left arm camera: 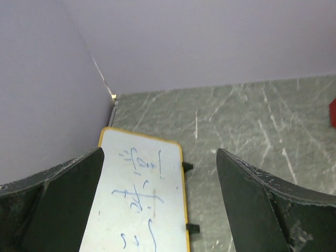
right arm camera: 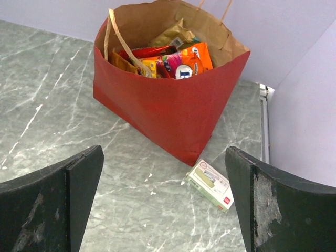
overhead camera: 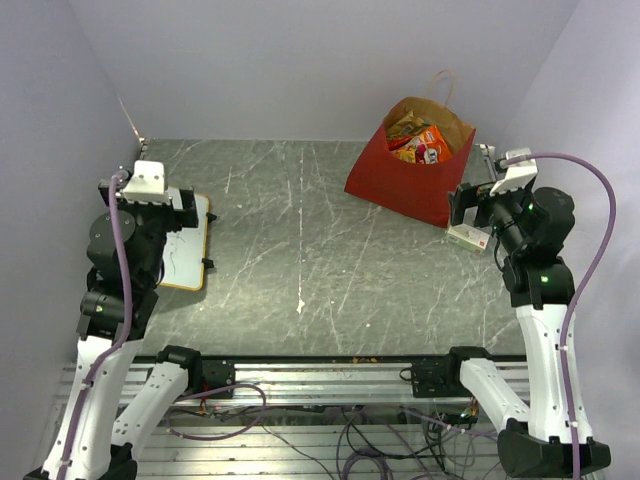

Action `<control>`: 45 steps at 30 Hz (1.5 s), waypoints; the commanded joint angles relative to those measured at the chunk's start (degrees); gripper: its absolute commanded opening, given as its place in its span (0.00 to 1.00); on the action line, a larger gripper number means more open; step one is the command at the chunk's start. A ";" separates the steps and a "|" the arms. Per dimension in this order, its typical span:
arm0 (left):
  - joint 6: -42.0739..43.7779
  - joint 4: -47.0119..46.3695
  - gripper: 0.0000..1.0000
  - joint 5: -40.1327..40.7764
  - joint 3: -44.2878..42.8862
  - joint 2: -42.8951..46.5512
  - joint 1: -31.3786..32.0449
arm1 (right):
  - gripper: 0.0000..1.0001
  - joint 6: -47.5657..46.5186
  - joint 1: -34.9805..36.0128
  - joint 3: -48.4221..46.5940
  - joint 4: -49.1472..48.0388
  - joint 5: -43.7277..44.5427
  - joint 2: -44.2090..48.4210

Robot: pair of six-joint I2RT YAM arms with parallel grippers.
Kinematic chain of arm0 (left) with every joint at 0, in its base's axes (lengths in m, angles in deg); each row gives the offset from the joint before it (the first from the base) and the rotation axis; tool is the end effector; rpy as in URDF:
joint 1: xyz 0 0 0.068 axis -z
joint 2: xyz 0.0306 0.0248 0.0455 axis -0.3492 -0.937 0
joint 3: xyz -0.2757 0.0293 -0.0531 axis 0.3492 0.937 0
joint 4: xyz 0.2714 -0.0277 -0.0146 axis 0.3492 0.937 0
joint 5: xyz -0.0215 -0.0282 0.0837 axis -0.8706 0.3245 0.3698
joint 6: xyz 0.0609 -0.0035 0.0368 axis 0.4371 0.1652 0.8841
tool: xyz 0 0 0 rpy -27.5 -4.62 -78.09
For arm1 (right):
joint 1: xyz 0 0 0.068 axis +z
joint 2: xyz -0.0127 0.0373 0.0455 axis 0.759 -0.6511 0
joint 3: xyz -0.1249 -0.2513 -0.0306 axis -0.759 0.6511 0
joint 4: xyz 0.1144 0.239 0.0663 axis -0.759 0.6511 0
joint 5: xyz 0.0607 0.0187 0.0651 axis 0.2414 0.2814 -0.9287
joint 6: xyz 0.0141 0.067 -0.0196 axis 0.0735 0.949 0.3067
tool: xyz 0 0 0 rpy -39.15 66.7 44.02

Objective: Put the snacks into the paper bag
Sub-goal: Reset both arms

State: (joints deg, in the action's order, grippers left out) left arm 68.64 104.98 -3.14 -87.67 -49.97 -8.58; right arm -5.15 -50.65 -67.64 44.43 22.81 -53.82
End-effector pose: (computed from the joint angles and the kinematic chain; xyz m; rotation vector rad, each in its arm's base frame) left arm 0.1547 -0.0173 0.4372 0.0439 1.5543 0.1247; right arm 0.1975 0.0071 0.4204 -0.2427 1.7052 0.0555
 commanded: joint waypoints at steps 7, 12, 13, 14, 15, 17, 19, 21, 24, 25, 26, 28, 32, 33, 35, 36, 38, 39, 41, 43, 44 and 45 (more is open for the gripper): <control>2.37 1.00 0.99 -7.80 7.42 0.39 -2.28 | 1.00 -2.83 -2.99 2.42 -0.27 -4.99 -1.29; 0.94 1.40 0.99 -7.75 7.13 0.06 -3.32 | 1.00 -3.11 -3.05 2.93 0.03 -2.86 -1.64; 0.86 1.39 0.99 -7.48 7.10 -0.04 -3.46 | 1.00 -3.11 -3.03 2.69 0.45 -3.17 -1.71; 0.78 1.40 0.99 -7.23 7.12 -0.10 -3.47 | 1.00 -3.11 -3.03 2.35 0.69 -3.42 -1.73; 0.69 1.49 0.99 -7.01 7.07 -0.14 -3.55 | 1.00 -3.11 -3.04 2.15 1.06 -3.68 -1.82; 0.49 1.77 0.99 -6.79 6.80 -0.08 -3.72 | 1.00 -3.11 -3.03 2.08 1.19 -3.36 -1.79; 0.33 2.03 0.99 -6.43 6.52 0.12 -3.90 | 1.00 -3.10 -3.03 2.29 1.23 -2.64 -1.67; 0.29 2.09 0.99 -5.83 6.40 0.32 -4.10 | 1.00 -3.19 -3.03 2.46 1.36 -2.64 -1.28; 0.20 2.23 0.99 -5.25 6.22 0.35 -4.29 | 1.00 -3.36 -3.41 2.38 1.79 -3.25 -0.61; 0.15 2.20 0.99 -5.30 6.20 0.30 -4.30 | 1.00 -3.45 -3.54 2.45 1.81 -3.24 -0.52; 0.12 2.23 0.99 -5.44 6.31 0.25 -4.34 | 1.00 -3.50 -3.55 2.62 1.70 -3.20 -0.28; 0.03 2.19 0.99 -5.72 6.26 0.22 -4.38 | 1.00 -3.48 -3.56 2.86 1.58 -3.13 -0.10; 0.07 2.16 0.99 -5.74 6.40 0.35 -4.39 | 1.00 -3.28 -3.56 2.94 1.44 -2.99 -0.12; 0.11 2.10 0.99 -5.86 6.41 0.34 -4.39 | 1.00 -3.28 -3.56 2.95 1.47 -3.01 -0.15; 0.13 2.02 0.99 -5.90 6.58 0.29 -4.47 | 0.99 -3.28 -3.56 3.02 1.52 -3.09 -0.16; 0.14 1.94 0.99 -6.09 6.66 0.35 -4.47 | 0.99 -3.28 -3.53 3.04 1.56 -3.17 -0.05; 0.24 1.85 0.99 -6.09 6.82 0.44 -4.47 | 0.99 -3.33 -3.56 3.04 1.71 -3.47 -0.05; 0.20 1.77 0.99 -6.05 6.93 0.48 -4.47 | 0.99 -3.31 -3.56 3.04 1.75 -3.46 0.01; 0.20 1.80 0.99 -6.12 6.86 0.56 -4.56 | 0.99 -3.24 -3.56 3.11 1.66 -3.50 -0.04; 0.20 1.91 0.99 -6.38 6.86 0.54 -4.69 | 0.99 -3.13 -3.56 3.21 1.71 -3.89 -0.11; 0.20 1.88 0.99 -6.41 6.90 0.63 -4.74 | 0.98 -3.00 -3.56 3.22 1.72 -4.07 -0.26; 0.20 1.88 0.99 -6.40 6.89 0.64 -4.74 | 0.96 -3.02 -3.56 3.17 1.74 -4.37 -0.24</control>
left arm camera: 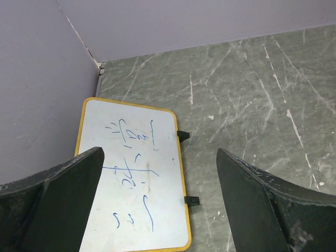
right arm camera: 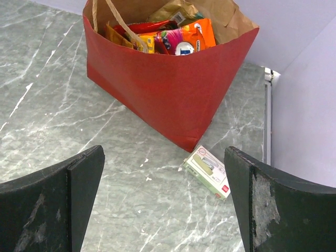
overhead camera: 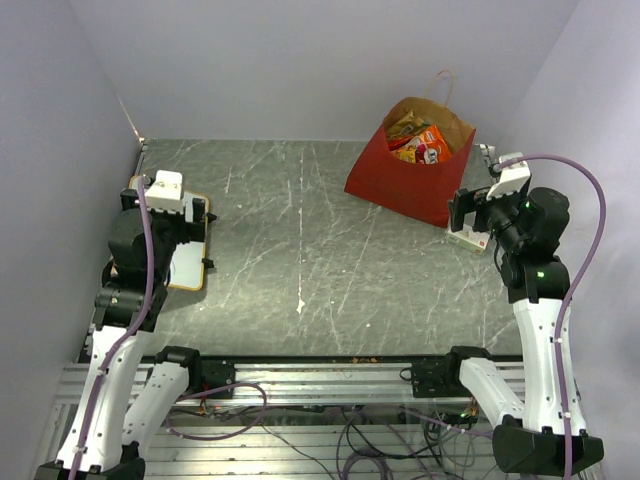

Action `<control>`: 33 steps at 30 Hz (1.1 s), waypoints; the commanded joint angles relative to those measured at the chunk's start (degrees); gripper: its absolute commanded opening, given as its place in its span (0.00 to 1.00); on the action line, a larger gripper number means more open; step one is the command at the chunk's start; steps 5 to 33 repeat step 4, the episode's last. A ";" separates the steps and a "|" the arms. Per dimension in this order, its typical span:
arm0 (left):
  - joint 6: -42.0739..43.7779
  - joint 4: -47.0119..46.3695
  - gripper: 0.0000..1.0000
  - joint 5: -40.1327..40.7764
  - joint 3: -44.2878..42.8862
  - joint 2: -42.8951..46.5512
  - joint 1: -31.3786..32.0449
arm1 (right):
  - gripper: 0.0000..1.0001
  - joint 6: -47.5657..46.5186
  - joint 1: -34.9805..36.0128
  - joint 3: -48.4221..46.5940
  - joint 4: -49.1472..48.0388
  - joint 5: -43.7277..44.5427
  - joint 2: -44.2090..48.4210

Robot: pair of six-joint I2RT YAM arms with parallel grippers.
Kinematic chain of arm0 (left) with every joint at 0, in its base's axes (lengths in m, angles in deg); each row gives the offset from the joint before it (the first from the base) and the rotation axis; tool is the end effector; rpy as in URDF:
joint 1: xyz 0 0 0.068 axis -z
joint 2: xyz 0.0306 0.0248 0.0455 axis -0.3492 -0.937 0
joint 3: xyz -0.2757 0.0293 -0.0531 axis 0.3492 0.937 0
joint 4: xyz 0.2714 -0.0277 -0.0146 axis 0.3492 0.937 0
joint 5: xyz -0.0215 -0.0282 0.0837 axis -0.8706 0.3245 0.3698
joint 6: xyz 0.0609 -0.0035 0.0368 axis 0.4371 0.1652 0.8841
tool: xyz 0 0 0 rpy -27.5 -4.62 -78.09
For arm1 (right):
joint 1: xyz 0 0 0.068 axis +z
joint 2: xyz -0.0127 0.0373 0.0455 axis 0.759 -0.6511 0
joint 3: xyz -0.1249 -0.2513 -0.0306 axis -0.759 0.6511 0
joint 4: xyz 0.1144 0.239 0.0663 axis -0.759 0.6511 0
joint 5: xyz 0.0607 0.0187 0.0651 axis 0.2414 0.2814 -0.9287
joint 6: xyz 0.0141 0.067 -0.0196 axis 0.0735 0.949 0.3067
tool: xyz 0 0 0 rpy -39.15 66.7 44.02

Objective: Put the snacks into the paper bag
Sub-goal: Reset both arms

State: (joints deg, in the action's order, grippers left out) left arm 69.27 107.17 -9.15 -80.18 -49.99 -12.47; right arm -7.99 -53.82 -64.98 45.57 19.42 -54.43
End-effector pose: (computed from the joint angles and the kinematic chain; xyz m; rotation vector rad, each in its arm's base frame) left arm 0.1721 -0.0151 0.3853 0.1123 1.7184 0.1194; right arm 0.2041 -0.0009 0.3991 -0.2782 1.7728 0.0451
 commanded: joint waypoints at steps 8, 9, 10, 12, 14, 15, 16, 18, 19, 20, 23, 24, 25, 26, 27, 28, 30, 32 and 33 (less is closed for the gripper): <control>-0.44 -0.35 0.99 -0.37 -0.51 0.56 -0.85 | 0.96 0.04 -0.39 0.33 0.53 -1.01 0.13; -0.44 -0.35 0.99 -0.37 -0.51 0.56 -0.85 | 0.96 0.04 -0.39 0.33 0.53 -1.01 0.13; -0.44 -0.35 0.99 -0.37 -0.51 0.56 -0.85 | 0.96 0.04 -0.39 0.33 0.53 -1.01 0.13; -0.44 -0.35 0.99 -0.37 -0.51 0.56 -0.85 | 0.96 0.04 -0.39 0.33 0.53 -1.01 0.13; -0.44 -0.35 0.99 -0.37 -0.51 0.56 -0.85 | 0.96 0.04 -0.39 0.33 0.53 -1.01 0.13; -0.44 -0.35 0.99 -0.37 -0.51 0.56 -0.85 | 0.96 0.04 -0.39 0.33 0.53 -1.01 0.13; -0.44 -0.35 0.99 -0.37 -0.51 0.56 -0.85 | 0.96 0.04 -0.39 0.33 0.53 -1.01 0.13; -0.44 -0.35 0.99 -0.37 -0.51 0.56 -0.85 | 0.96 0.04 -0.39 0.33 0.53 -1.01 0.13; -0.44 -0.35 0.99 -0.37 -0.51 0.56 -0.85 | 0.96 0.04 -0.39 0.33 0.53 -1.01 0.13; -0.44 -0.35 0.99 -0.37 -0.51 0.56 -0.85 | 0.96 0.04 -0.39 0.33 0.53 -1.01 0.13; -0.44 -0.35 0.99 -0.37 -0.51 0.56 -0.85 | 0.96 0.04 -0.39 0.33 0.53 -1.01 0.13; -0.44 -0.35 0.99 -0.37 -0.51 0.56 -0.85 | 0.96 0.04 -0.39 0.33 0.53 -1.01 0.13; -0.44 -0.35 0.99 -0.37 -0.51 0.56 -0.85 | 0.96 0.04 -0.39 0.33 0.53 -1.01 0.13; -0.44 -0.35 0.99 -0.37 -0.51 0.56 -0.85 | 0.96 0.04 -0.39 0.33 0.53 -1.01 0.13; -0.44 -0.35 0.99 -0.37 -0.51 0.56 -0.85 | 0.96 0.04 -0.39 0.33 0.53 -1.01 0.13; -0.44 -0.35 0.99 -0.37 -0.51 0.56 -0.85 | 0.96 0.04 -0.39 0.33 0.53 -1.01 0.13; -0.44 -0.35 0.99 -0.37 -0.51 0.56 -0.85 | 0.96 0.04 -0.39 0.33 0.53 -1.01 0.13; -0.44 -0.35 0.99 -0.37 -0.51 0.56 -0.85 | 0.96 0.04 -0.39 0.33 0.53 -1.01 0.13; -0.44 -0.35 0.99 -0.37 -0.51 0.56 -0.85 | 0.96 0.04 -0.39 0.33 0.53 -1.01 0.13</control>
